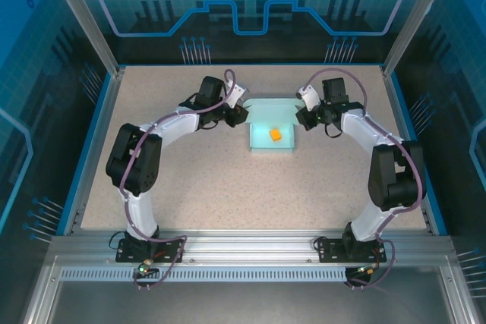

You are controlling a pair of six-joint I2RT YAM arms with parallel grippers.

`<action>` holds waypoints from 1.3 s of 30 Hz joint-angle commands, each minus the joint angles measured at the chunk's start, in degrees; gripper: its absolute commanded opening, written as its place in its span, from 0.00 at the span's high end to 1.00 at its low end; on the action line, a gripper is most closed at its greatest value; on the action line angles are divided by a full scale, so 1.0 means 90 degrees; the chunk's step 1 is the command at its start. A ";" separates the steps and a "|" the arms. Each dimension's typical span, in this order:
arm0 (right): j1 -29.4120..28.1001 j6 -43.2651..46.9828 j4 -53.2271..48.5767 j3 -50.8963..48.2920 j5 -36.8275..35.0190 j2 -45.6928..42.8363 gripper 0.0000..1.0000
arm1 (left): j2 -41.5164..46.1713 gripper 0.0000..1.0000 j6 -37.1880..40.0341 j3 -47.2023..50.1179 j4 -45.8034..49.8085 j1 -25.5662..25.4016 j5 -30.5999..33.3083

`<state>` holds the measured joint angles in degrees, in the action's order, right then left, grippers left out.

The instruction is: Fold the paper box

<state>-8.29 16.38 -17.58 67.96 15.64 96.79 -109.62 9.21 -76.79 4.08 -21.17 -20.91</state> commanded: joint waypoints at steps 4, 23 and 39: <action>-0.0071 -0.0007 -0.0185 0.0186 0.0060 0.0068 0.95 | -0.0129 0.84 0.0148 -0.0222 0.0154 -0.0106 -0.0116; -0.1224 -0.2943 0.0721 -0.0257 -0.3471 -0.0346 1.00 | 0.0352 0.94 -0.2146 0.0138 -0.0608 -0.0727 0.2140; -0.1803 -0.3895 0.1150 -0.0032 -0.4789 0.0014 1.00 | 0.0259 0.95 -0.3360 0.0093 -0.0917 -0.0998 0.3395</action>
<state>-24.12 -16.16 -9.32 66.28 -24.73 96.27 -109.01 -16.93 -75.99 -0.95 -29.93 5.85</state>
